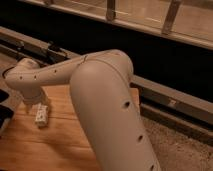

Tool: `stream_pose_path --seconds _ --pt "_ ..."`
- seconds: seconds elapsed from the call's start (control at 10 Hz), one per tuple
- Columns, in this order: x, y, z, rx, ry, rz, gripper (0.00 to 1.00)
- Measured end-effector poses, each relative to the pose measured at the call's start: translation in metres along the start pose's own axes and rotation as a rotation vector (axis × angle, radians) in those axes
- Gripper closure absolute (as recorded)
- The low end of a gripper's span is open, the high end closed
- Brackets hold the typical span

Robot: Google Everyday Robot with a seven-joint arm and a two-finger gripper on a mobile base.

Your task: Place the bottle in the ceramic bowl

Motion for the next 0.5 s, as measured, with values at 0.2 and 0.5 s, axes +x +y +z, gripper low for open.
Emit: stream_pose_path --seconds 0.2,0.5 --pt "-0.011 0.013 0.016 0.011 0.031 -0.047 0.35" --pt "-0.018 -0.005 0.035 0.041 0.065 -0.029 0.35"
